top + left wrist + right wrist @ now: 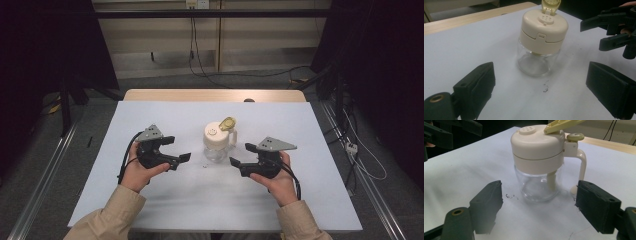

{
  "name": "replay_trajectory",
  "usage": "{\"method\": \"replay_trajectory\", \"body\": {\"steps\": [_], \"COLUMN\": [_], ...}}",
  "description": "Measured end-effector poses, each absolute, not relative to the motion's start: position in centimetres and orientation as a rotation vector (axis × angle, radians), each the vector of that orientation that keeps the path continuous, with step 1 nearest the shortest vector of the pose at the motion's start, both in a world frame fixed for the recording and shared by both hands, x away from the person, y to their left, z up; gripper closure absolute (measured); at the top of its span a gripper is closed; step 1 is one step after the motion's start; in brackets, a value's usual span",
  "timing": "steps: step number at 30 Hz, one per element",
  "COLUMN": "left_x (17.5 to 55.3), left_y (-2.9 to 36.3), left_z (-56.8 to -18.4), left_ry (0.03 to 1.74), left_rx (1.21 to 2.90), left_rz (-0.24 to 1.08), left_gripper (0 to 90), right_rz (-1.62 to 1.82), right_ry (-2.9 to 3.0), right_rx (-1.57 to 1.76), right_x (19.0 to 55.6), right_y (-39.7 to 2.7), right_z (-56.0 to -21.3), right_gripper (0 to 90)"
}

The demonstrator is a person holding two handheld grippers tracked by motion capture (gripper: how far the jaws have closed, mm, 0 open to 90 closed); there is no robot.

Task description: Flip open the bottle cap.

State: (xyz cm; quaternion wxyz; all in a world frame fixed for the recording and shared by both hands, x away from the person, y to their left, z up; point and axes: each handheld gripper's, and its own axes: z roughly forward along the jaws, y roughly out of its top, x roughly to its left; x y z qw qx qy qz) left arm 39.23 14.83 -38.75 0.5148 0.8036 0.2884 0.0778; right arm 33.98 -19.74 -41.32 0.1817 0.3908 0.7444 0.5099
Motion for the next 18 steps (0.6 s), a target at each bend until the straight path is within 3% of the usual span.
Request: {"method": "replay_trajectory", "body": {"steps": [18], "left_x": [38.3], "left_y": [17.4], "left_z": [-40.6], "left_ry": [0.710], "left_rx": [1.946], "left_rz": [0.196], "left_gripper": [8.3], "right_rz": [1.448], "right_ry": [2.095], "right_rx": [1.110], "right_x": [32.4], "right_y": [-21.6], "right_z": [-42.1], "right_gripper": [21.0]}}
